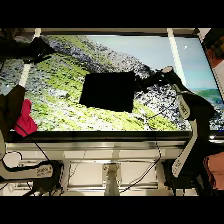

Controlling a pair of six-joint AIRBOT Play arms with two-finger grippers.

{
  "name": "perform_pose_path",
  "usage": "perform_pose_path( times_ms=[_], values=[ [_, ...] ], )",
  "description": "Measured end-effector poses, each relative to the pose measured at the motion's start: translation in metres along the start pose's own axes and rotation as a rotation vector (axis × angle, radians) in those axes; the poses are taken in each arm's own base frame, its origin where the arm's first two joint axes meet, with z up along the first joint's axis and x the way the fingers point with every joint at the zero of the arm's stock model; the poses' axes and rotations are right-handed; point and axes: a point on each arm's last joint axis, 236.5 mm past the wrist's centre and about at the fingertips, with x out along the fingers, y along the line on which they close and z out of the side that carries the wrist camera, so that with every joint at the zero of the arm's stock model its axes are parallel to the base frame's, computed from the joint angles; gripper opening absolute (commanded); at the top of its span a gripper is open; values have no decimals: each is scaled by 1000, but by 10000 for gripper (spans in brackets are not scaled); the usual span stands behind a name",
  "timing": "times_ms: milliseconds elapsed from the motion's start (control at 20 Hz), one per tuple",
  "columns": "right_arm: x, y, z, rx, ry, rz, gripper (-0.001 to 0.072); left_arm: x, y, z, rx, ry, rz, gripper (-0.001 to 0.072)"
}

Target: Fold the clothes and pants, and hang the long-sleeved shirts on hangers.

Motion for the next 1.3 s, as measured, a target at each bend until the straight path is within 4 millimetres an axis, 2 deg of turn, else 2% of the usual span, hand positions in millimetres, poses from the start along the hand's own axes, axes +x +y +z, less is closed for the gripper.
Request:
perform_pose_path(
  times_ms=[200, 350, 500, 600, 750, 900, 1000, 1050, 1100, 1150, 1300],
  values=[
    [-66, -29, 3, 38, -52, -68, 7, 0, 0, 0, 0, 0, 0, 432],
    [-129, -51, -2, 76, -112, -120, 7, 0, 0, 0, 0, 0, 0, 432],
    [-195, -76, -17, 134, -178, -187, 7, 0, 0, 0, 0, 0, 0, 432],
    [-240, -95, -35, 196, -219, -250, 7, 0, 0, 0, 0, 0, 0, 432],
    [-307, -129, -79, 344, -275, -394, 7, 0, 0, 0, 0, 0, 0, 432],
    [-363, -153, -132, 517, -323, -534, 9, 0, 0, 0, 0, 0, 0, 432],
    [-390, -158, -159, 603, -364, -592, 12, 0, 0, 0, 0, 0, 0, 432],
    [-400, -160, -169, 634, -385, -615, 92, 0, 0, 0, 0, 0, 0, 432],
    [-407, -160, -177, 660, -401, -631, 353, 0, 0, 0, 0, 0, 0, 432],
    [-412, -159, -183, 686, -411, -636, 669, 0, 0, 0, 0, 0, 0, 432],
    [-420, -155, -189, 751, -459, -637, 677, 0, 0, 0, 0, 0, 0, 432]
  ],
)
